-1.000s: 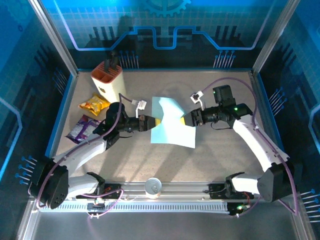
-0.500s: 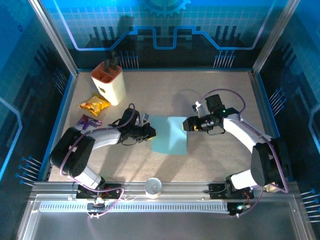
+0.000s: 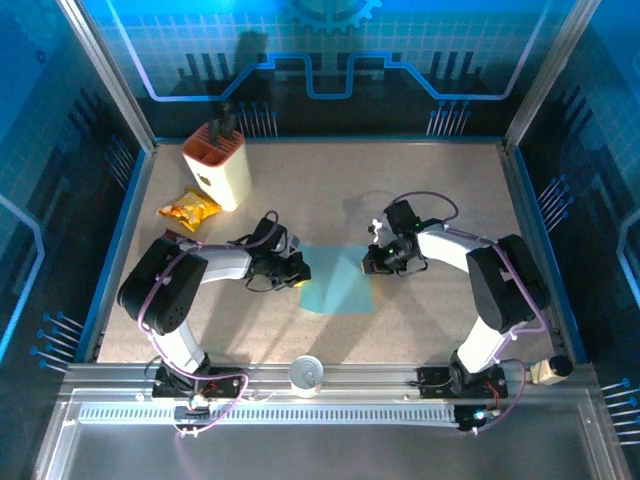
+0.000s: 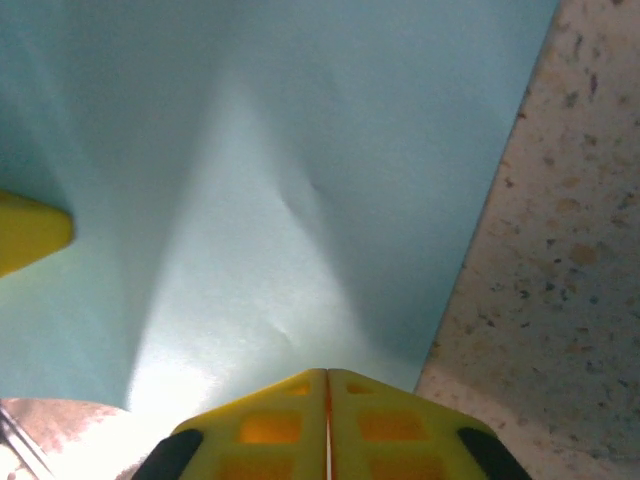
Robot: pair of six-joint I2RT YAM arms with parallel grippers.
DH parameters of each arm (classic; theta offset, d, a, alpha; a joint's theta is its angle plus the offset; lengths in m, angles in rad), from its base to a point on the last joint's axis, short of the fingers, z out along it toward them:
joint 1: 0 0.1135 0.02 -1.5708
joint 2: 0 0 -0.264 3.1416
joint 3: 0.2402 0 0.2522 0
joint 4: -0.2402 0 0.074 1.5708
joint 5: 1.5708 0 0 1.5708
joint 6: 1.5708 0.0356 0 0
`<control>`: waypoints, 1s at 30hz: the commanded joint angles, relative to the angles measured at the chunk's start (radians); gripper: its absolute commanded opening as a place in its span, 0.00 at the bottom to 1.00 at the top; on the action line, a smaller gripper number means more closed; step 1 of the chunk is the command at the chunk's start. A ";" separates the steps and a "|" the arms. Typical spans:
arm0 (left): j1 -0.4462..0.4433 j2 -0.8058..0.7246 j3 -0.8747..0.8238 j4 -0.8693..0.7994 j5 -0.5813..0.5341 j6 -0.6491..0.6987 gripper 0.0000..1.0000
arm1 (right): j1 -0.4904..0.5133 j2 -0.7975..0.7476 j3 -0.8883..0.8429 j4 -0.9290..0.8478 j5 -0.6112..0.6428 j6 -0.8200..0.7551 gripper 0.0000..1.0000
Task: Fold a paper plane with a square sheet of paper (fold left side to right side)
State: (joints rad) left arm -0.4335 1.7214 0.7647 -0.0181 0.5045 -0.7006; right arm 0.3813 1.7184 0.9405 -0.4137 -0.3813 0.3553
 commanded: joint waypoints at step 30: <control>-0.185 0.030 0.192 0.050 0.067 -0.077 0.67 | 0.038 0.054 -0.045 0.030 0.050 0.055 0.00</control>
State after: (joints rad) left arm -0.6067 1.7172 0.9337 0.0139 0.5472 -0.7612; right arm 0.4076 1.7615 0.9272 -0.3752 -0.3523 0.3935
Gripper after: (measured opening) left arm 0.665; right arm 0.062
